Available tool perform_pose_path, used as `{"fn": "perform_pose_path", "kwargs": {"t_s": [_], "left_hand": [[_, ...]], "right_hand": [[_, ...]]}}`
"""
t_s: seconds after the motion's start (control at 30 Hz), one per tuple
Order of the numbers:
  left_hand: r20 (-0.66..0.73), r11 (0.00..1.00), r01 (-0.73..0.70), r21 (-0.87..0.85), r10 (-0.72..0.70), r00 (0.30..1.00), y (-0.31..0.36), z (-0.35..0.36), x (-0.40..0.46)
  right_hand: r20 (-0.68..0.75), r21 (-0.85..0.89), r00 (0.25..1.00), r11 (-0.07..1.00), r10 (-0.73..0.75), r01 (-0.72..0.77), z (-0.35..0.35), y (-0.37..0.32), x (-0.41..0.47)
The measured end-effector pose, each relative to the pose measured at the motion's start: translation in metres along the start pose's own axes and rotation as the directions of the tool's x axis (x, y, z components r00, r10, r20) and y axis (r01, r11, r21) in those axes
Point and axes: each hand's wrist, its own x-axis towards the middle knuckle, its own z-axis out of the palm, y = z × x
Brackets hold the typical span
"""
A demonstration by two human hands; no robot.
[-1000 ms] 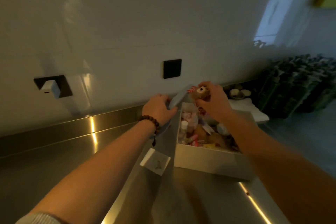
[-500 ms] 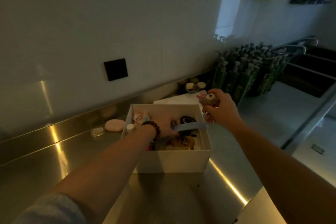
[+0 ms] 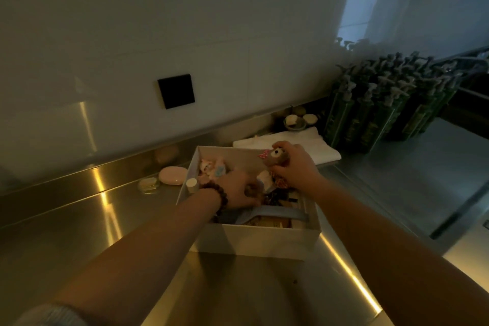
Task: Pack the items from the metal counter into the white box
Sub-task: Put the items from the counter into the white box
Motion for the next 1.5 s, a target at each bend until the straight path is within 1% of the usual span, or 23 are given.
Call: {"fn": "perform_pose_path", "kwargs": {"t_s": [0.07,0.13,0.2,0.3,0.37,0.43,0.53,0.67,0.77,0.83,0.87,0.93,1.03,1.1,1.17,1.23,1.3,1.37,1.43,1.5], "left_hand": [[-0.147,0.999,0.039,-0.002,-0.039,0.988,-0.011,-0.013,-0.005],[-0.238,0.997,0.073,0.011,-0.068,0.969,-0.024,-0.025,-0.010],[-0.289,0.996,0.073,0.059,-0.052,0.956,-0.035,-0.033,-0.015],[-0.344,0.992,0.098,0.082,-0.064,0.937,-0.051,-0.039,-0.028],[-0.389,0.989,0.141,0.052,-0.110,0.915,-0.064,-0.040,-0.039],[-0.437,0.983,0.184,-0.006,-0.169,0.884,-0.081,-0.041,-0.051],[-0.478,0.953,0.275,-0.128,-0.302,0.825,-0.115,-0.040,-0.075],[-0.469,0.907,0.365,-0.210,-0.421,0.777,-0.161,-0.026,-0.111],[-0.381,0.854,0.470,-0.225,-0.521,0.764,-0.187,-0.011,-0.128],[-0.335,0.839,0.508,-0.196,-0.544,0.769,-0.201,-0.001,-0.133],[-0.311,0.837,0.518,-0.178,-0.547,0.777,-0.208,0.003,-0.134],[-0.251,0.839,0.526,-0.140,-0.544,0.800,-0.219,0.010,-0.133],[-0.181,0.857,0.508,-0.088,-0.515,0.838,-0.236,0.017,-0.128],[-0.152,0.875,0.481,-0.052,-0.483,0.862,-0.250,0.020,-0.123],[-0.122,0.897,0.441,-0.038,-0.442,0.889,-0.262,0.022,-0.118],[-0.115,0.914,0.406,-0.019,-0.405,0.907,-0.272,0.024,-0.111],[-0.121,0.925,0.380,0.022,-0.375,0.919,-0.281,0.026,-0.106],[-0.117,0.933,0.357,0.041,-0.350,0.929,-0.289,0.031,-0.102],[-0.104,0.941,0.337,0.037,-0.332,0.938,-0.295,0.038,-0.103],[-0.111,0.944,0.329,0.002,-0.327,0.939,-0.297,0.044,-0.105]], "right_hand": [[0.031,-0.014,1.000,1.000,0.000,0.001,0.013,-0.003,0.005],[0.049,-0.026,0.999,1.000,0.010,-0.009,0.025,-0.006,0.008],[0.076,-0.041,0.997,0.999,0.023,-0.020,0.035,-0.011,0.011],[0.145,0.017,0.988,0.999,0.045,-0.049,0.046,-0.020,0.013],[0.159,0.029,0.986,0.998,0.047,-0.052,0.050,-0.028,0.016],[0.136,0.023,0.990,0.999,0.024,-0.027,0.054,-0.042,0.020],[0.103,0.059,0.994,0.998,-0.018,0.012,0.065,-0.078,0.028],[0.106,0.066,0.985,0.989,-0.137,0.130,0.101,-0.139,0.031],[0.168,0.054,0.966,0.980,-0.198,0.191,0.142,-0.176,0.031],[0.203,0.041,0.961,0.982,-0.190,0.186,0.176,-0.193,0.034],[0.216,0.017,0.963,0.987,-0.162,0.162,0.194,-0.199,0.036],[0.224,-0.080,0.973,0.994,-0.048,0.068,0.228,-0.204,0.041],[0.144,-0.210,0.975,0.968,0.171,-0.139,0.268,-0.195,0.047],[0.079,-0.246,0.964,0.942,0.254,-0.228,0.286,-0.184,0.051],[0.040,-0.254,0.960,0.932,0.277,-0.258,0.301,-0.177,0.055],[0.035,-0.265,0.957,0.926,0.290,-0.271,0.313,-0.174,0.058],[0.048,-0.276,0.950,0.918,0.309,-0.285,0.322,-0.171,0.060],[0.069,-0.319,0.951,0.910,0.303,-0.267,0.329,-0.165,0.062],[0.105,-0.376,0.950,0.897,0.292,-0.234,0.334,-0.161,0.061],[0.121,-0.394,0.950,0.892,0.289,-0.221,0.336,-0.159,0.060]]}}
